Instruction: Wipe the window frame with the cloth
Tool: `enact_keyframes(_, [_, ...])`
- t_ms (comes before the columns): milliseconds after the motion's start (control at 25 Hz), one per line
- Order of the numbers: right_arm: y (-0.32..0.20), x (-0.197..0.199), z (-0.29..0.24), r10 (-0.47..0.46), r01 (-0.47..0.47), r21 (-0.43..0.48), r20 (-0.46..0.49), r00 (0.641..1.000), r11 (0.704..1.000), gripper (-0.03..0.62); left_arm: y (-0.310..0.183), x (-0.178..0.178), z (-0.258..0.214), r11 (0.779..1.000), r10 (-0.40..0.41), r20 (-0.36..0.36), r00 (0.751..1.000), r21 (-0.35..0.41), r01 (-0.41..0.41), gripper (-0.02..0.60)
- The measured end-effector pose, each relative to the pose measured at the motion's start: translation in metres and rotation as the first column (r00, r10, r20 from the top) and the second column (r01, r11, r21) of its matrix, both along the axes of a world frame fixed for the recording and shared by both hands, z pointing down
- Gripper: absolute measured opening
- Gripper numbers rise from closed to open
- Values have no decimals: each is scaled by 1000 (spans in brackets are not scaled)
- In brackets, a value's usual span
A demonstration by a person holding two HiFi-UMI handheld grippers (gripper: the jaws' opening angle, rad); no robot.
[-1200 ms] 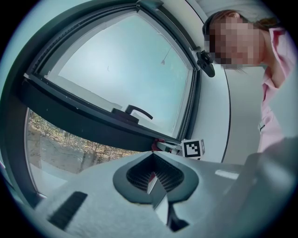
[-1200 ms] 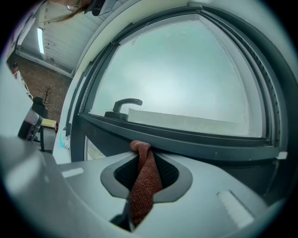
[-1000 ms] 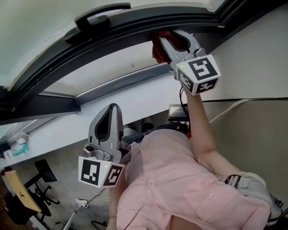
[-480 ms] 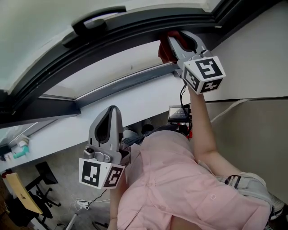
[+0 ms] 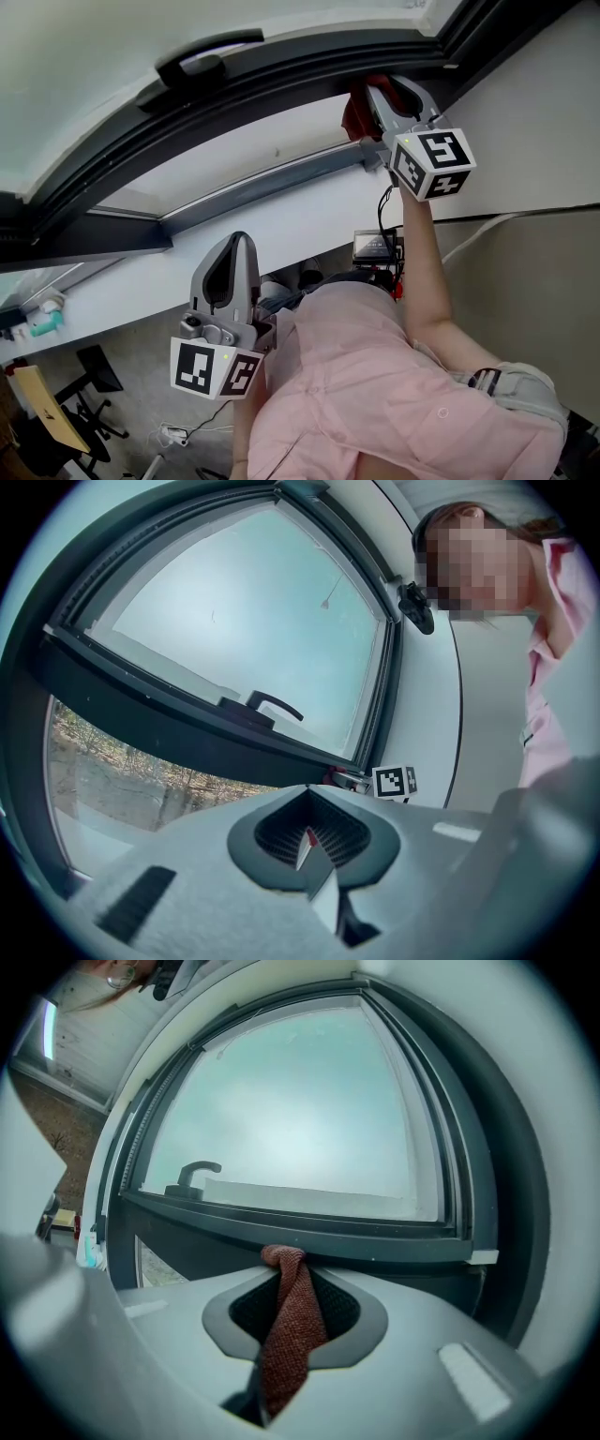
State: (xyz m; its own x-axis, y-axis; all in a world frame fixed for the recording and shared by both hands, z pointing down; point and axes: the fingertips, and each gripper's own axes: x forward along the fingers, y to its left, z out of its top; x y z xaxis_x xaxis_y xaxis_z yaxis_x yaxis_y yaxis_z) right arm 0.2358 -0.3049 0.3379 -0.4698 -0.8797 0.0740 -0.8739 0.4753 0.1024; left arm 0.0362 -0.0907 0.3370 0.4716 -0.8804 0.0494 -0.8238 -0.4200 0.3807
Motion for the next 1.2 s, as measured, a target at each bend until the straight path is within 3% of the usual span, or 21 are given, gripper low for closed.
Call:
enact_keyframes(600, [-14,55,1,146,-146,-11,22,989,989,61,-4,2,0,1000,-8,-3,1000,3,8,-3])
enact_keyframes(1200, [-21,87,1,220,-220,-15,37,975,975,61,-15,-1,2,1000,-31,-4,999,-2,31,-3])
